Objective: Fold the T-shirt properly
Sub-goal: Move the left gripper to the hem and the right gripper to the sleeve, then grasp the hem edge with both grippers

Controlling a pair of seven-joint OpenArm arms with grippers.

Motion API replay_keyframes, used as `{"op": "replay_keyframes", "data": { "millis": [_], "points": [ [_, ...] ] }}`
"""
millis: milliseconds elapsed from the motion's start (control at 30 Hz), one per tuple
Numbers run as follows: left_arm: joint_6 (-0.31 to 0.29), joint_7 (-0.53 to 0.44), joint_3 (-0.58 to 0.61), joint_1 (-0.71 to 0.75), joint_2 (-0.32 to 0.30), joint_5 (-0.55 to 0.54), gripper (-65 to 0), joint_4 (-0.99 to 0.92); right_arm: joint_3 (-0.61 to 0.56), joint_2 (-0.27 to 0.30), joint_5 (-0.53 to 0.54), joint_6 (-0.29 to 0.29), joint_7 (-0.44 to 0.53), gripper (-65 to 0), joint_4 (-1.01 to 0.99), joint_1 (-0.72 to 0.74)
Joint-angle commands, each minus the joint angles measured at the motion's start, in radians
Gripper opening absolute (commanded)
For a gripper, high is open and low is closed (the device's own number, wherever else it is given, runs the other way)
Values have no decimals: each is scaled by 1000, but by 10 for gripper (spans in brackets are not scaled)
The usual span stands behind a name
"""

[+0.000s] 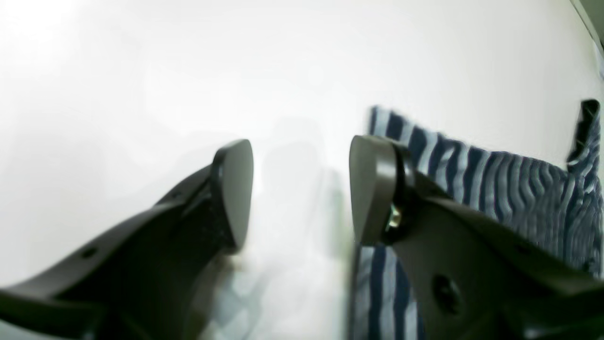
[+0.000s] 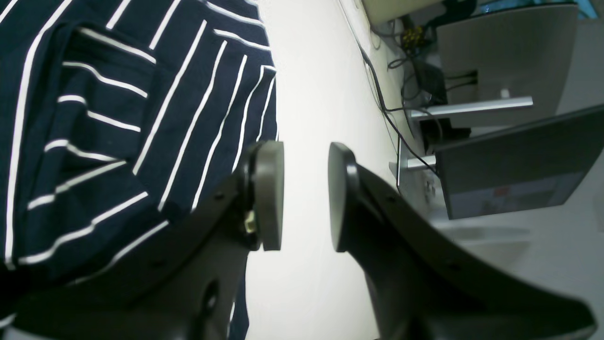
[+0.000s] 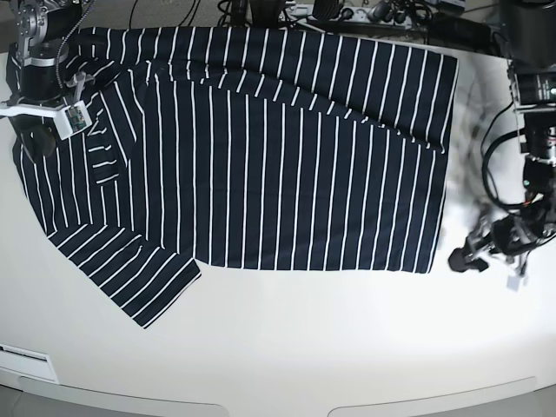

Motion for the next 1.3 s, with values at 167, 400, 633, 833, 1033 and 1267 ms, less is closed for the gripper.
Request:
{"op": "replay_keyframes", "data": {
  "millis": [167,400,633,833,1033,1267],
  "points": [
    [-1,126,80,-45,93,11,-308,-2,8,14,-23,-14,12,-463,16,0],
    [80,154,81,-47,123,6,-481,-2,8,14,-22,-14,16,-463,16,0],
    [48,157,81,-47,118,63,-650,-1,8,11,182,66,68,-463,10,102],
    [21,157,81,-47,118,61,-650,-1,8,-9,434,185,150,-463,-127,384],
    [20,172,81,-44,118,72,-650,-1,8,-45,726,370,161,-463,-479,746],
    [-24,176,81,-30,118,72,-650,-1,8,-101,1024,615,100,-421,-1064,1131]
  ]
}}
